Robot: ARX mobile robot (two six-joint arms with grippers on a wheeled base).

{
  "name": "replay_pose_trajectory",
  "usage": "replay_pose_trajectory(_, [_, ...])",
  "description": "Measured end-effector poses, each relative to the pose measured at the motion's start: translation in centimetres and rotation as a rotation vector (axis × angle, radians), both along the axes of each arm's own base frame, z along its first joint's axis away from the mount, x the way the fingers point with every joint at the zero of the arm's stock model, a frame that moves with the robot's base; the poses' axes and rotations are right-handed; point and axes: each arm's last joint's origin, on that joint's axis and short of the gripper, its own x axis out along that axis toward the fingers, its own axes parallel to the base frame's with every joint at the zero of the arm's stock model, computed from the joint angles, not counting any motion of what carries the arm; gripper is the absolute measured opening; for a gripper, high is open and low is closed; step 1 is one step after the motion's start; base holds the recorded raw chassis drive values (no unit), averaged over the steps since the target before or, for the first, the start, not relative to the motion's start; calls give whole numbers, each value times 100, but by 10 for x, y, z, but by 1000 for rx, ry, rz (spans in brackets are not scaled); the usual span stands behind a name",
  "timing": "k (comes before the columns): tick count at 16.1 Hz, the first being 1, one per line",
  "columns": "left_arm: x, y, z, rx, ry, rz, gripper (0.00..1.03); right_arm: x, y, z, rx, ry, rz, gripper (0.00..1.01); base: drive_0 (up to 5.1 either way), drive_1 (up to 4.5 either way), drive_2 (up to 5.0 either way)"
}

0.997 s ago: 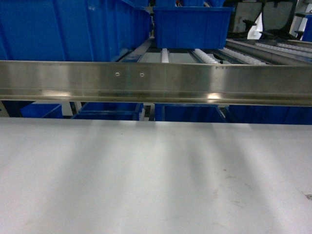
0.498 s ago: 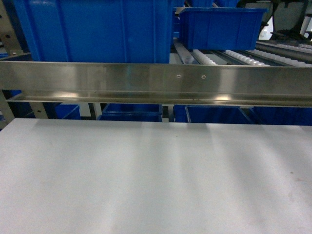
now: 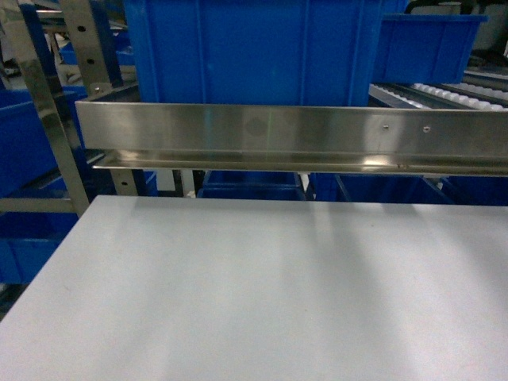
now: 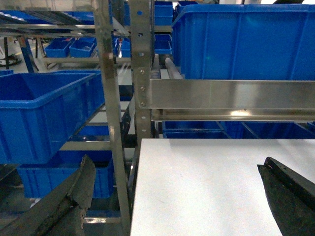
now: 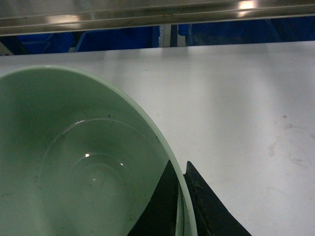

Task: Place green bowl on second shelf with right arm

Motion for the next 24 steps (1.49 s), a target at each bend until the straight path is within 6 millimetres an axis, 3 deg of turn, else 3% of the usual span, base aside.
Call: replay_pose_trajectory(24, [0, 0, 0, 0, 0, 0, 98, 0, 0, 0, 0, 1, 0, 2, -496, 246, 246])
